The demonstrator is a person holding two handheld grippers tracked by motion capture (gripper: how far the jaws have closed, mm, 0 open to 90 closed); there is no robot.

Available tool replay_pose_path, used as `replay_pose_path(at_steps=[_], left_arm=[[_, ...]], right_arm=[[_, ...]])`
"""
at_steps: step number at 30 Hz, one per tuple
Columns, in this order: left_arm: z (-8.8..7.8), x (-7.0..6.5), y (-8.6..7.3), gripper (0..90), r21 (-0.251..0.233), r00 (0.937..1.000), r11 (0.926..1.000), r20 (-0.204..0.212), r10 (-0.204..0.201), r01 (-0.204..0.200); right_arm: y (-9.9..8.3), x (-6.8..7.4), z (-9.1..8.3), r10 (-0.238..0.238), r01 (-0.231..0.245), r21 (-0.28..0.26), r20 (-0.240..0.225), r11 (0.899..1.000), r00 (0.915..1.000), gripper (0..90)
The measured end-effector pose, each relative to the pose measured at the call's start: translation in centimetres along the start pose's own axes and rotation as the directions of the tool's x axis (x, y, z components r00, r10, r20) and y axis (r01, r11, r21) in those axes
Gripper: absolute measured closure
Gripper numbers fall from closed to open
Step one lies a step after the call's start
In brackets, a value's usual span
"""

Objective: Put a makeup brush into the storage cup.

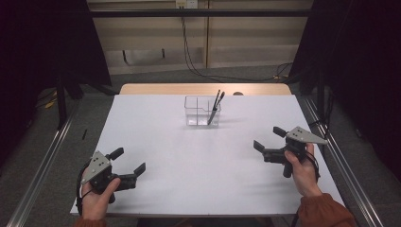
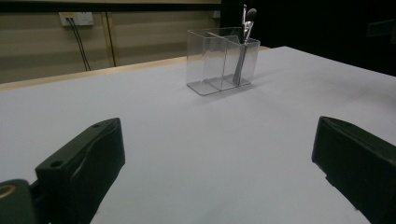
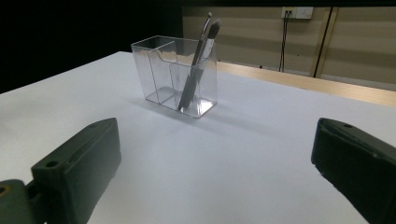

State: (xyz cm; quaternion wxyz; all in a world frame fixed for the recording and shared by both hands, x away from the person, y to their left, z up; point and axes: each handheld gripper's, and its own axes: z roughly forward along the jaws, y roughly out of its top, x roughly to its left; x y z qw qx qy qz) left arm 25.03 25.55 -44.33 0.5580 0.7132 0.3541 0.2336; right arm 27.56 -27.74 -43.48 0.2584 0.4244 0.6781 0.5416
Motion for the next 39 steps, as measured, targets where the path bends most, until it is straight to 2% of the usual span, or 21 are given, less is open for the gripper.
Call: replay_pose_path(at_steps=[5,8,16,23,26,29,39], left_arm=[[-0.2,0.0,0.0,2.5,0.002,1.0,1.0,0.005,0.003,-0.003],[-0.3,-0.1,0.1,2.5,-0.004,1.0,1.0,0.003,0.004,-0.004],[-0.3,-0.2,0.1,2.5,-0.001,1.0,1.0,0.005,0.006,-0.006],[-0.5,-0.2,0.0,2.5,-0.003,1.0,1.0,0.008,0.006,-0.006],[-0.4,-0.5,0.2,2.4,-0.007,1.0,1.0,0.008,0.004,-0.004],[-0.4,-0.6,0.3,2.4,-0.009,0.9997,0.9997,0.013,0.021,-0.021],[-0.2,-0.5,0.1,2.4,0.007,0.9997,0.9997,0.011,0.022,-0.023]], right_arm=[[-0.5,0.1,-1.1,-0.012,0.012,0.0,0.017,1.0,0.9998,0.9],[-0.8,0.1,-1.9,0.002,-0.002,-0.024,0.022,1.0,0.9998,0.8],[-2.1,0.0,-3.2,0.017,-0.016,-0.005,0.039,1.0,0.9991,0.9],[-2.7,0.3,-4.4,0.003,-0.003,0.008,0.049,1.0,0.9988,0.7],[-3.0,0.4,-4.8,-0.009,0.008,0.022,0.072,1.0,0.9974,0.8],[-3.2,0.6,-5.3,-0.005,0.003,0.028,0.077,1.0,0.997,0.8],[-3.5,0.6,-5.6,-0.002,0.001,0.024,0.061,1.0,0.9981,0.3]])
